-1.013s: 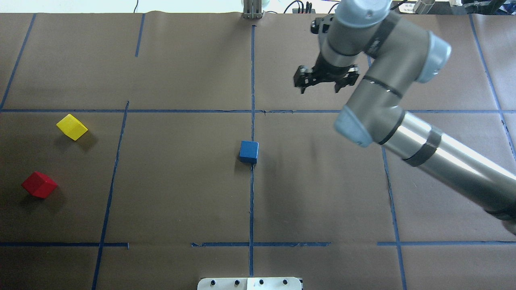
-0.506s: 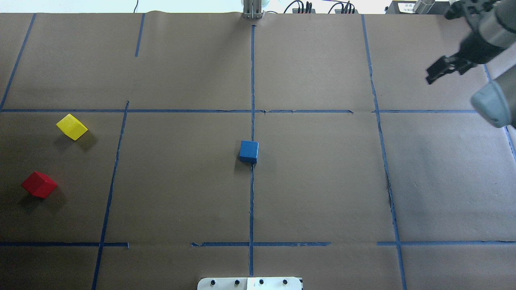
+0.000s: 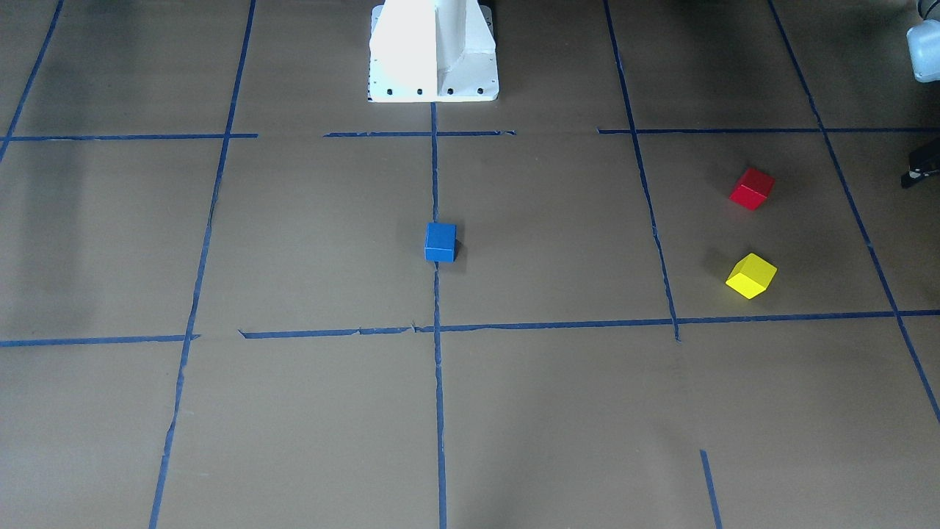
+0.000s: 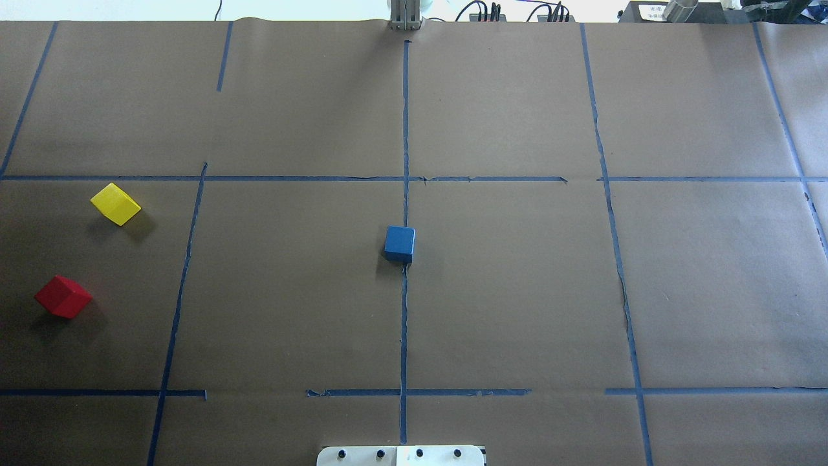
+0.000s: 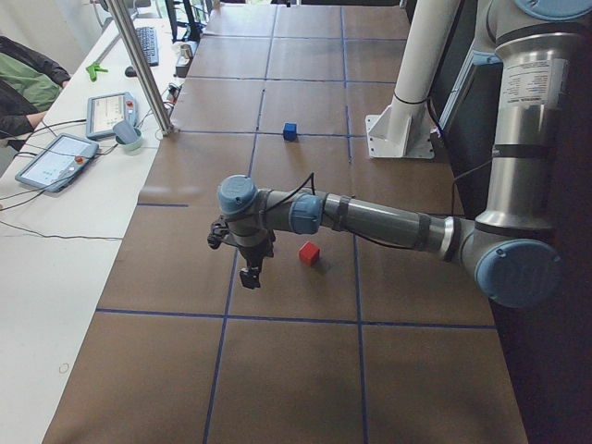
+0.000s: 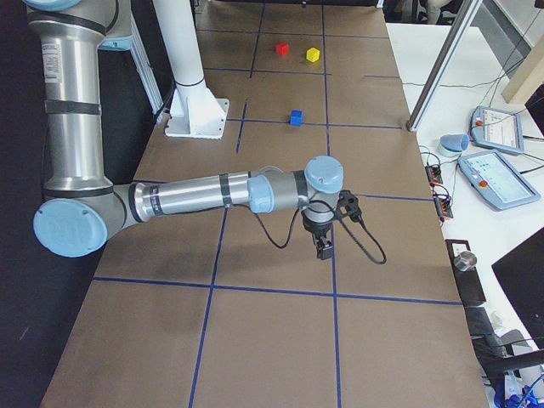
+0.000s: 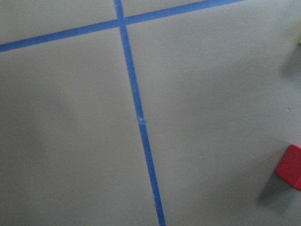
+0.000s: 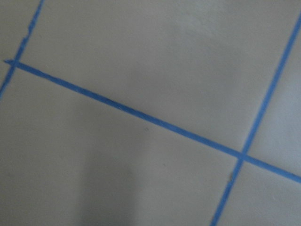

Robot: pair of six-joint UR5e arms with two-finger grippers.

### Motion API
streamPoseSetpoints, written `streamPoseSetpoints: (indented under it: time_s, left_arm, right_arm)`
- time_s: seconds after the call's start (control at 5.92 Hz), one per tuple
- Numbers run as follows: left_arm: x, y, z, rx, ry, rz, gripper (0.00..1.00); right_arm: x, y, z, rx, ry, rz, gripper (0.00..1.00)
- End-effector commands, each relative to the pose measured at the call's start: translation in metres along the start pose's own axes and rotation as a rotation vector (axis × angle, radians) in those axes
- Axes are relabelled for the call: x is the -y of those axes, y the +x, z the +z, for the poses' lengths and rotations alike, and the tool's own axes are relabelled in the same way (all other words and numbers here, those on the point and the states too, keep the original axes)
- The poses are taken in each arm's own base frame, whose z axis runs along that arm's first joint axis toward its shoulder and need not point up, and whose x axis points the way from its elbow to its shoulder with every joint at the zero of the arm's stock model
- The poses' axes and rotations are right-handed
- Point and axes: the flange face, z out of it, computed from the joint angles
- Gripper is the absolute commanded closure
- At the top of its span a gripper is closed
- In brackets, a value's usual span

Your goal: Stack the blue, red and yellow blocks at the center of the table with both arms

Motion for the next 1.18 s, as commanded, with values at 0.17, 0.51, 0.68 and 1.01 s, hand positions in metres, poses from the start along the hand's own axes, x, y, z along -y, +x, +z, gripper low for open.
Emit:
streamPoseSetpoints:
  time_s: [0.17,0.51,0.68,1.01]
  left_arm:
    - [0.024,0.051,0.013,-0.015,0.049,0.153,0.00]
    - [0.005,0.103,0.061,-0.058,0.076,0.071,0.00]
    - [-0.017,0.118,0.085,-0.105,0.133,0.094,0.00]
    - [-0.021,0.162,0.134,-0.012,0.127,0.129,0.00]
  right_arm:
    - [-0.053,0.023,0.009,0.011,-0.025,0.112,0.00]
    - [-0.052,0.023,0.010,0.018,-0.026,0.113,0.00]
    - [-0.052,0.022,0.010,0.030,-0.024,0.114,0.00]
    - [-0.052,0.022,0.010,0.030,-0.024,0.114,0.00]
